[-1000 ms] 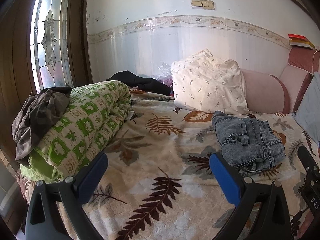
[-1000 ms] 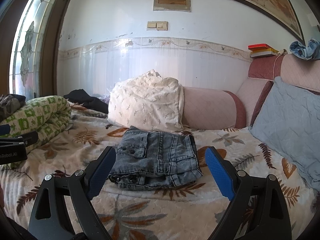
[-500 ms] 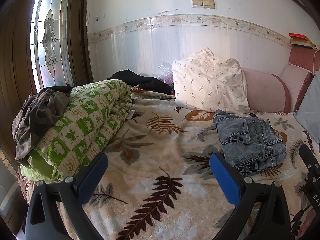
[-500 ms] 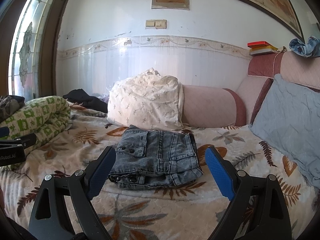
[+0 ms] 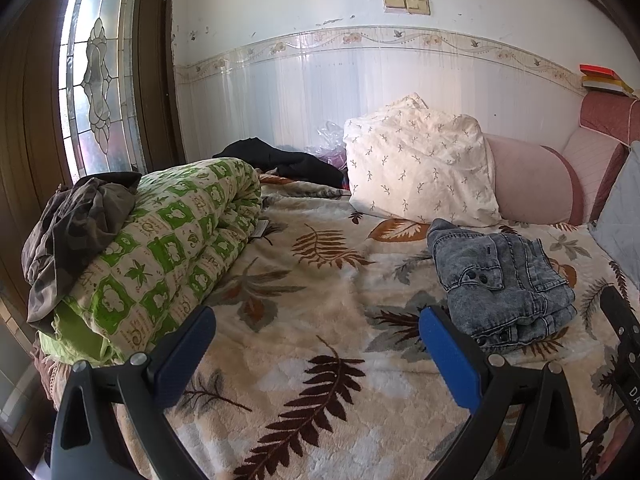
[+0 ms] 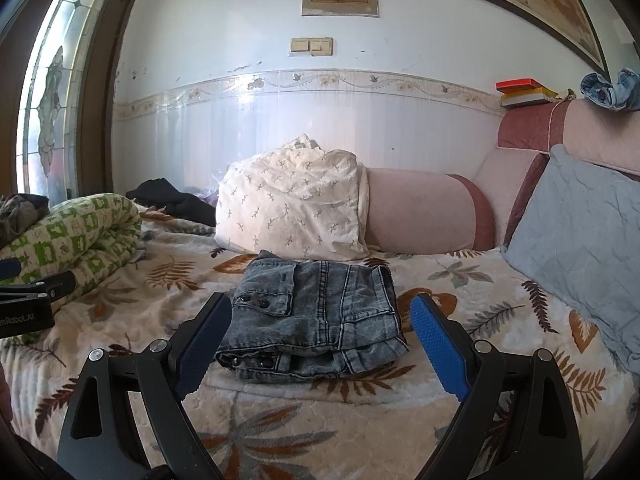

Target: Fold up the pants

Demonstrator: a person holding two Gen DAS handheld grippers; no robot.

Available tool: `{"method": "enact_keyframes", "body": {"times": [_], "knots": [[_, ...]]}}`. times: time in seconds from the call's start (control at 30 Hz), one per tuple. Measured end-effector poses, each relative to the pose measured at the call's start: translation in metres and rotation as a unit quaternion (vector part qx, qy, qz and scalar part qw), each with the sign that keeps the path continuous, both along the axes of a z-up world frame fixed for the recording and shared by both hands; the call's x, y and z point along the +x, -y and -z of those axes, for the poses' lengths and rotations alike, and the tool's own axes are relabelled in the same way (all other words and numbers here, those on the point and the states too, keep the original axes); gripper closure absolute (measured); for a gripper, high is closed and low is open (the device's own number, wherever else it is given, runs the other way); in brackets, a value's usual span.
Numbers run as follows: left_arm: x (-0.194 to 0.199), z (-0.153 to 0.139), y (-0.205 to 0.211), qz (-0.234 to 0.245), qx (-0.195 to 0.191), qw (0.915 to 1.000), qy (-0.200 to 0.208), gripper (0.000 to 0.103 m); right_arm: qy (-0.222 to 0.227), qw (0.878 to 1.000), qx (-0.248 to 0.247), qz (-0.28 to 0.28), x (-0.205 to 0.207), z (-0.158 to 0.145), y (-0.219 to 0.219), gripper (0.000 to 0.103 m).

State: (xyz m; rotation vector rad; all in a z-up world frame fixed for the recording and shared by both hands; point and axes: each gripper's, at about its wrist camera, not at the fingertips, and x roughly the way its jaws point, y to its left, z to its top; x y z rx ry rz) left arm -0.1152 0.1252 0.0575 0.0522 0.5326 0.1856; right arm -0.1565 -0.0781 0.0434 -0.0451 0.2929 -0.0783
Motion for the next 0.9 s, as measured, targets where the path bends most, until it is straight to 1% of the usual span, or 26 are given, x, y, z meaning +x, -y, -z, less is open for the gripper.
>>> {"method": "enact_keyframes", "body": {"times": [0.9], "knots": [[0.011,0.004,0.002,0.009,0.006,0.9999,-0.005,0.000,-0.003,1.000,0.006,-0.002,0.008,-0.002,0.002,0.012]]}}
